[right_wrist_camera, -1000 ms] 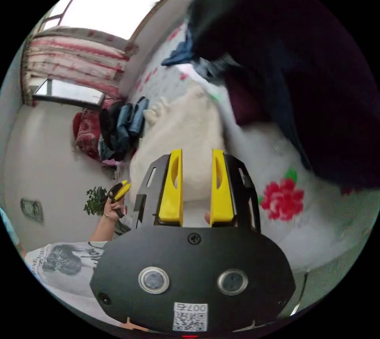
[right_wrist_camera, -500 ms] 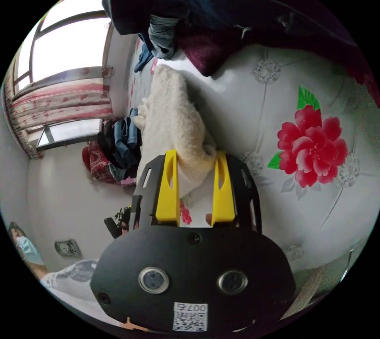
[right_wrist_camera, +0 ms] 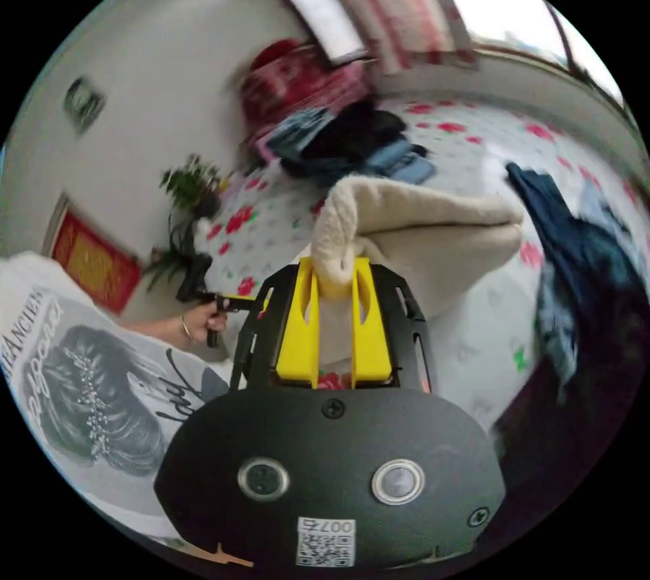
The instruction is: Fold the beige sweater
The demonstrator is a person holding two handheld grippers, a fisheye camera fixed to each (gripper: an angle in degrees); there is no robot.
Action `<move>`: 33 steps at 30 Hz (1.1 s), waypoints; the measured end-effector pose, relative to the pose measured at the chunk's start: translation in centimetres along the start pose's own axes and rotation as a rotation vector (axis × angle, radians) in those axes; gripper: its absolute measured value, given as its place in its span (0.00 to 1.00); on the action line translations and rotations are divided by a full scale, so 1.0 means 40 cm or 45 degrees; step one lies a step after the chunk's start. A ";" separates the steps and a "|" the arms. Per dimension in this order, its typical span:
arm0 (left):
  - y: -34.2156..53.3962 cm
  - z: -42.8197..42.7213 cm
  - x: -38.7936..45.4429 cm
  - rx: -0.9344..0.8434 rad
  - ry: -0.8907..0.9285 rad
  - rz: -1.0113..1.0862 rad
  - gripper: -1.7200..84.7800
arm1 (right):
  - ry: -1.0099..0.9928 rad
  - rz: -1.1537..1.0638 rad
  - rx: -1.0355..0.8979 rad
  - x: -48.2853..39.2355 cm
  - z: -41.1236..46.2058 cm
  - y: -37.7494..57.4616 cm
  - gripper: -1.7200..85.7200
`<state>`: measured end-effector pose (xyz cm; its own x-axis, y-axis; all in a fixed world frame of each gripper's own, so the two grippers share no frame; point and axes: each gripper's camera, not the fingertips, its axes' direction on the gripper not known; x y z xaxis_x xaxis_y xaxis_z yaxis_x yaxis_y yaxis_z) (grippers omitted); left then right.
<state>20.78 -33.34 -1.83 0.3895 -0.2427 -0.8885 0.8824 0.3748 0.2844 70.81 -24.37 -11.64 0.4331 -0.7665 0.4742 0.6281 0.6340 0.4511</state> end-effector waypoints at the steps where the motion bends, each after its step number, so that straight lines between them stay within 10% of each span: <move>1: 0.010 -0.005 -0.014 0.006 0.011 -0.021 0.13 | -0.006 -0.160 -0.075 -0.078 0.075 -0.038 0.11; 8: 0.081 -0.024 -0.164 0.058 0.217 -0.266 0.16 | -0.263 -0.156 -0.642 -0.199 0.600 -0.040 0.12; 22: -0.077 0.040 -0.144 -0.101 0.426 -0.089 0.33 | -0.423 0.914 -0.134 0.524 0.484 -0.066 0.16; 33: -0.115 0.017 -0.172 -0.134 0.428 -0.171 0.30 | -0.324 0.750 -0.111 0.629 0.370 -0.072 0.14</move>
<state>14.21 -34.01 3.22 0.1484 0.0046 -0.9889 0.8811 0.4534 0.1343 70.34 -43.95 10.19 0.5612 -0.2380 0.7928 0.3873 0.9220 0.0026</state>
